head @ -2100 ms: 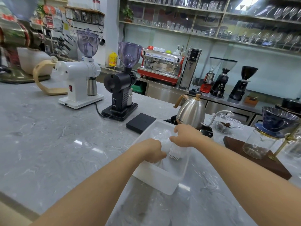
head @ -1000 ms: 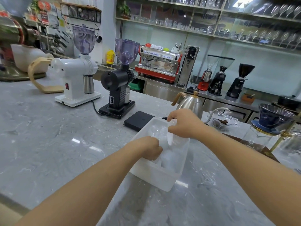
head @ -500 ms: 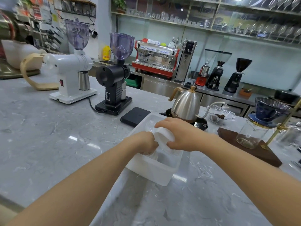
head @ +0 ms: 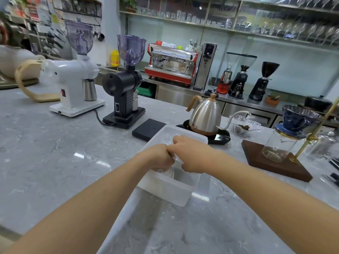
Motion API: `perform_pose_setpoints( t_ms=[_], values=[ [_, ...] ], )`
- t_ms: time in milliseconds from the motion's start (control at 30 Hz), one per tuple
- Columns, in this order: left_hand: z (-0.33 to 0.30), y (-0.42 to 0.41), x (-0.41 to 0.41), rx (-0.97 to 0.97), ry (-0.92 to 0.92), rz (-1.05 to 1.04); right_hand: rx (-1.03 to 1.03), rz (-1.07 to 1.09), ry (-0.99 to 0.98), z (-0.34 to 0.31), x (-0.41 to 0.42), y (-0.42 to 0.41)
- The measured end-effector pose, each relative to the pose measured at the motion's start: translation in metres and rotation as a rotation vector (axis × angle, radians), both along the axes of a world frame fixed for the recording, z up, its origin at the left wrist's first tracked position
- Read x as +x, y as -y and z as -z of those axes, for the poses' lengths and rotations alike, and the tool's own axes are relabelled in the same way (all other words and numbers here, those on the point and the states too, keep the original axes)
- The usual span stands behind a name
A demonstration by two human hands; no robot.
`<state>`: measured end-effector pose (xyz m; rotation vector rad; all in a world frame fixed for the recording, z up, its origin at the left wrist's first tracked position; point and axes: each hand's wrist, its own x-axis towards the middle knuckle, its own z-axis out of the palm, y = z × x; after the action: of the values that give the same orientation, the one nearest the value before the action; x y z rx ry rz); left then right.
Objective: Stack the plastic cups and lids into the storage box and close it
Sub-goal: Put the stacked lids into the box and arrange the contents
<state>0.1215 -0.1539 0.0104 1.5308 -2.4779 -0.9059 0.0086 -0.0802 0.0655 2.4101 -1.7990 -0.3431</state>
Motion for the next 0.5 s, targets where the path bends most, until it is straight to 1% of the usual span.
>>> perform_pose_setpoints(
  t_ms=[167,300,500],
  values=[
    [0.002,0.003,0.002,0.035,-0.034,0.01,-0.03,-0.018,-0.087,0.005,0.004,0.004],
    [0.003,0.005,0.004,0.089,-0.016,0.076,-0.017,-0.035,-0.1,0.01,0.004,0.008],
    [0.003,0.007,0.005,0.078,0.039,0.108,0.04,0.013,0.014,0.018,-0.002,0.011]
  ],
)
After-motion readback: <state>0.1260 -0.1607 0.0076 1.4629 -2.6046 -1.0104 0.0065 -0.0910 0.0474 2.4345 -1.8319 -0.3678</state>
